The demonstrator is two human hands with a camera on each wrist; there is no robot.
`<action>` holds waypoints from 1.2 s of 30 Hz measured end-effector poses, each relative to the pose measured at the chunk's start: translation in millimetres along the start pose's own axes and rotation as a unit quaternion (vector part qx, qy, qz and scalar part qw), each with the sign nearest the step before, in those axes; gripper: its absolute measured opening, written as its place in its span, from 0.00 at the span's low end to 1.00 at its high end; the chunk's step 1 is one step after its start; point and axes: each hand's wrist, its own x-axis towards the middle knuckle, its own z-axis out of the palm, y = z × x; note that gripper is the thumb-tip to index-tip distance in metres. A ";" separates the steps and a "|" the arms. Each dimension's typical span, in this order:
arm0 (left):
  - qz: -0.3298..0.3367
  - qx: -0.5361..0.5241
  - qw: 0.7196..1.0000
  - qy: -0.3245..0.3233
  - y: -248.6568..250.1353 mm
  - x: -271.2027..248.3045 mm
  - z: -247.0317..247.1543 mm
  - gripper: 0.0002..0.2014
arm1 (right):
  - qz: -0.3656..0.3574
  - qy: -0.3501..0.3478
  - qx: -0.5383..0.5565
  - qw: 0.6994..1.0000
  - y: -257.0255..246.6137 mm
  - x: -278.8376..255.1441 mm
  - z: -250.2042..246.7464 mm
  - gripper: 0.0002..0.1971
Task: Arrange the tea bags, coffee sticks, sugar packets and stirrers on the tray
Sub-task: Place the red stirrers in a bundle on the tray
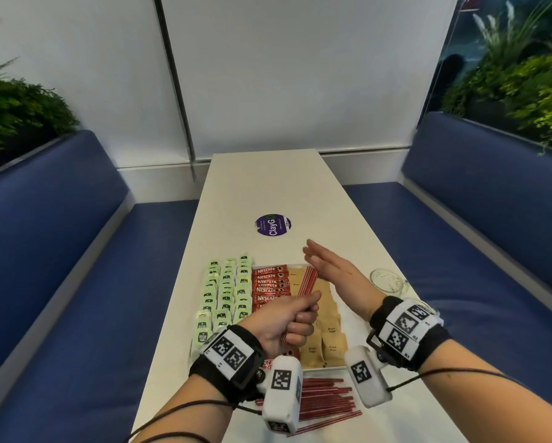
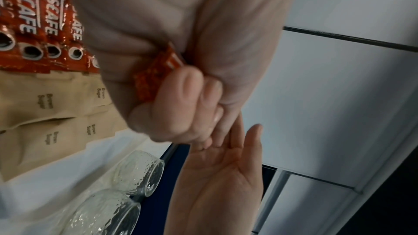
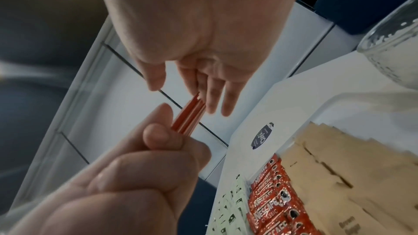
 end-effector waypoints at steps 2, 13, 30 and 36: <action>-0.003 0.004 1.000 0.002 -2.1 -2.0 -1.8 0.14 | 0.013 -0.036 0.003 0.999 1.5 -1.4 2.2 0.23; 0.069 0.125 0.987 0.075 -10.3 6.1 0.5 0.15 | 0.003 -0.060 -0.129 0.990 17.9 -13.1 5.1 0.19; 0.066 0.389 0.911 0.121 11.3 111.4 4.3 0.11 | 0.130 0.076 -0.252 0.956 35.3 53.6 -41.2 0.16; 0.114 0.578 0.787 0.182 37.6 149.9 -14.3 0.20 | 0.250 0.081 -0.384 0.885 58.1 108.2 -76.7 0.16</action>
